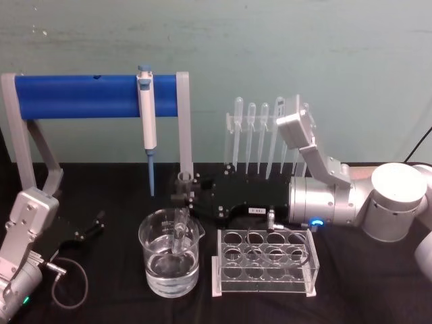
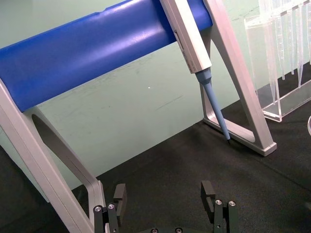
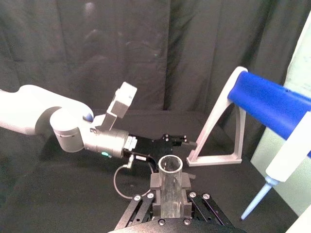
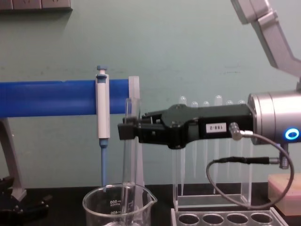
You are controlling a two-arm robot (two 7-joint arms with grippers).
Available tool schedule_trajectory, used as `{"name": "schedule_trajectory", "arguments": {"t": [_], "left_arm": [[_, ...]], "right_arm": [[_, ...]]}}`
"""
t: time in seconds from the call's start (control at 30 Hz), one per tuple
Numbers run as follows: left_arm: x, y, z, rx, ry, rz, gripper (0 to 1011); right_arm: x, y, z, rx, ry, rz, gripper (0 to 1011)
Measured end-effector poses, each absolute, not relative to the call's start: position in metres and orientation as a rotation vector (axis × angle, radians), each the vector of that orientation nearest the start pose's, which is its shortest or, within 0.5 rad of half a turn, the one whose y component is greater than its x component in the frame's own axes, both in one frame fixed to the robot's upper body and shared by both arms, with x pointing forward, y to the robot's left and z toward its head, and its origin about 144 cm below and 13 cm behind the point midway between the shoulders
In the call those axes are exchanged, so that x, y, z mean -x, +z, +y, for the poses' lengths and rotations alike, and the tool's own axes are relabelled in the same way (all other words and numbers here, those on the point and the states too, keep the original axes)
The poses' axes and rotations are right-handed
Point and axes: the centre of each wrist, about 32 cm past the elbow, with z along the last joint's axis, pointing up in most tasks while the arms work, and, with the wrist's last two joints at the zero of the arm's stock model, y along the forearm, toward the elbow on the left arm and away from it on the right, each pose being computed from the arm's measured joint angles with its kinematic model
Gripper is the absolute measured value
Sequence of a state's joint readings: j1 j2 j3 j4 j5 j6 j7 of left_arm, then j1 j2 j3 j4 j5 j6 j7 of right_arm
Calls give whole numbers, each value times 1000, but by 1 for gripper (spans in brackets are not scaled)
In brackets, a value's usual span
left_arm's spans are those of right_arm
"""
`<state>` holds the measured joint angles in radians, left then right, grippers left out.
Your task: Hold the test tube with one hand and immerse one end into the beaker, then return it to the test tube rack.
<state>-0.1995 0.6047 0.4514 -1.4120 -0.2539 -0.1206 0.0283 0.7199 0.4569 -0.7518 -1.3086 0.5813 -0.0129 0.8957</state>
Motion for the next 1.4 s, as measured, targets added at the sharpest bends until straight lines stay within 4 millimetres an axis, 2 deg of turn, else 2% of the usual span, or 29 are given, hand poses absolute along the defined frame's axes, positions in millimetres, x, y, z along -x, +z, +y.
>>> {"name": "schedule_trajectory", "arguments": {"t": [0.73,1.4], "left_arm": [[-489,1140,310,-304,1248,-285,1000],[-489,1140,310,-304,1248,-285,1000]], "right_arm": [[-591,1226,-202,131,-179,-138,225],[-591,1221,-203,145,-178,-146,225]]}}
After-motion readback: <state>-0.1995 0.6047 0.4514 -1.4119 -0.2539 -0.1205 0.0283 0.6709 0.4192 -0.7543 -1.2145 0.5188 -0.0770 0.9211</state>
